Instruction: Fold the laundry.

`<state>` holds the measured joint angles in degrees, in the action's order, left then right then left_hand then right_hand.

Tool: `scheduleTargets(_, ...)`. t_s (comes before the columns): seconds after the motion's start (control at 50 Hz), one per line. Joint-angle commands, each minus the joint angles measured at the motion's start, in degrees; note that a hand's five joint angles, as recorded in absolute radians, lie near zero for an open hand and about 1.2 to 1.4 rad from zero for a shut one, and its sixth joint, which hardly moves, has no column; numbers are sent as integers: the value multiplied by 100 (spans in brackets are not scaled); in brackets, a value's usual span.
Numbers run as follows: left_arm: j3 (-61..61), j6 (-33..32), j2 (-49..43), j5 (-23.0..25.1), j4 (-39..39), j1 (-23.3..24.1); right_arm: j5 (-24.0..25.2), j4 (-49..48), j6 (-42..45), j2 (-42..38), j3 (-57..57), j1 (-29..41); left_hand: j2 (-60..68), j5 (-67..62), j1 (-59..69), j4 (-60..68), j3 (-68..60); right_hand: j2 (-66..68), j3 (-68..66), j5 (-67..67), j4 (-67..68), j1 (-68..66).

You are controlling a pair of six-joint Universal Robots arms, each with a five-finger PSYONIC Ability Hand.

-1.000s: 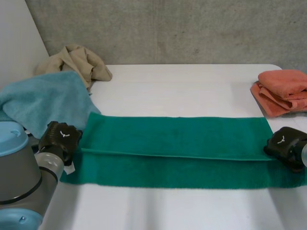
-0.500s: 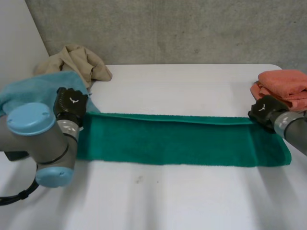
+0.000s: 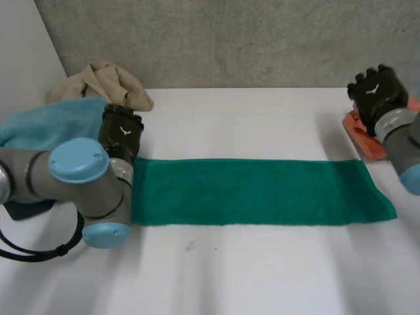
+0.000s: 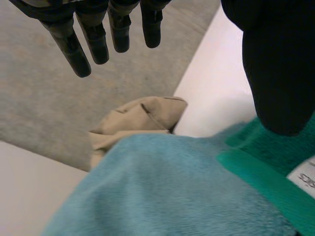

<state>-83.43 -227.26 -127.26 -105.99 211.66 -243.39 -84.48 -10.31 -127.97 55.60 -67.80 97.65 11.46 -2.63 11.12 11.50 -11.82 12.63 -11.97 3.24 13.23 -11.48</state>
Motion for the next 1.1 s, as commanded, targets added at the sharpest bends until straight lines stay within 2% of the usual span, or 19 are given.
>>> scheduleTargets(0.02,-1085,594,1376,-115,-64,38,580,1554,-782,803,-610,-332,-23,140,10,-28,60,-263,197,-324,-323,148)
scheduleTargets(0.08,-1525,911,1738,-80,-64,38,836,1979,-773,882,-971,-597,-7,124,27,-11,43,-188,122,-250,-249,73)
scheduleTargets(0.16,-2210,1516,2239,34,-64,29,1275,2261,-782,1251,-1744,-1054,-7,124,27,-11,43,636,-702,574,575,-751)
scheduleTargets(0.2,-2422,1745,2345,105,-64,20,1520,2200,-773,1296,-2156,-1325,-7,124,27,-11,43,1256,-1321,1194,1195,-1370)
scheduleTargets(0.28,-2686,2088,2390,236,-55,-6,1872,1937,-729,1287,-2588,-1546,-7,124,27,-11,43,1444,-1510,1383,1383,-1559)
scheduleTargets(0.36,-2749,2195,2381,281,-55,-15,2075,1533,-720,1278,-2905,-1678,10,107,44,6,26,2065,-2131,2003,2004,-2180)
scheduleTargets(0.52,-2766,2204,2381,281,-55,2,2260,917,-720,1191,-3213,-1881,10,107,44,6,26,2471,-2537,2409,2410,-2586)
scheduleTargets(0.72,-2828,2204,2381,298,-46,20,2269,547,-703,813,-3240,-1951,10,107,44,6,26,2941,-3007,2879,2880,-3056)
scheduleTargets(0.78,-2828,2204,2372,298,-46,20,2278,538,-703,707,-3214,-1951,10,107,44,6,26,3796,-3862,3734,3735,-3911)
scheduleTargets(0.88,-2828,2204,2381,290,-46,29,2287,538,-703,681,-3196,-1951,10,107,44,6,26,6732,-6798,6670,6671,-6847)
scheduleTargets(1.02,-2828,2204,2381,290,-46,11,2287,538,-694,689,-3152,-2004,-6,123,27,-11,43,6737,-6803,6676,6677,-6852)
scheduleTargets(1.1,-2837,2204,2381,281,-55,3,2278,538,-650,733,-3117,-2328,-7,124,27,-11,43,6737,-6803,6676,6677,-6852)
